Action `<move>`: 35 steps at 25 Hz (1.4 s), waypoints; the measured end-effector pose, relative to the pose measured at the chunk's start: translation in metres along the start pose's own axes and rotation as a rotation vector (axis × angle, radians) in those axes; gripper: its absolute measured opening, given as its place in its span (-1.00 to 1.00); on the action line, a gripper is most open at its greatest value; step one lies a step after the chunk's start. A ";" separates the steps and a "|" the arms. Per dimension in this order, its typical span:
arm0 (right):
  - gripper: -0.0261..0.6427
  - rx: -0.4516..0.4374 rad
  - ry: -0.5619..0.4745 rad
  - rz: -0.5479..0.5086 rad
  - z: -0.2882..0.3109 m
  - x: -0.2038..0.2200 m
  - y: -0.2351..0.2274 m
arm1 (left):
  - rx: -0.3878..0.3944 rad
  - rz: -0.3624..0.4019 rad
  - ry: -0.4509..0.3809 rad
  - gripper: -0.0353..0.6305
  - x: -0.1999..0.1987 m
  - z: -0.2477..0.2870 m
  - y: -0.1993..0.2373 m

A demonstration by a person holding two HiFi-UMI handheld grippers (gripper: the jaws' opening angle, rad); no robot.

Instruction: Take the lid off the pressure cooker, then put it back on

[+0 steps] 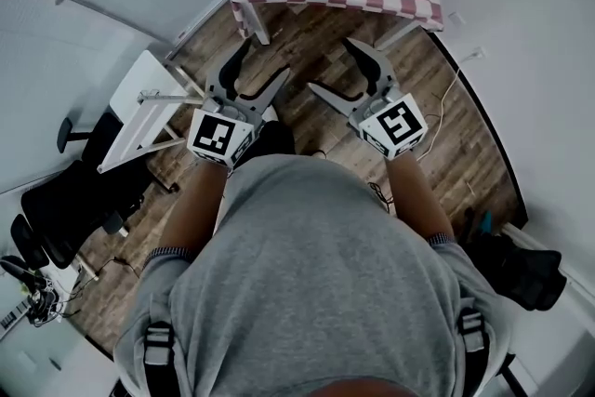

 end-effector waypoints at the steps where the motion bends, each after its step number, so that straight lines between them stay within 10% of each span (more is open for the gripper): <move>1: 0.26 0.002 0.007 0.001 0.011 -0.001 -0.006 | -0.001 0.000 -0.001 0.10 0.000 0.005 0.012; 19: 0.26 0.091 0.066 0.010 0.161 -0.020 -0.071 | 0.135 -0.006 0.051 0.10 0.008 0.073 0.170; 35: 0.26 0.004 0.048 -0.007 0.200 -0.025 -0.212 | 0.054 0.026 0.057 0.10 0.008 0.194 0.213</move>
Point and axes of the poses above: the fingertips, and each gripper's own axes: z forward along the fingers, y to its left, x out of its underside, the point moved 5 cm from there along -z, backward along the fingers, and after that the axes turned 4 degrees about -y, right-handed, at the moved point
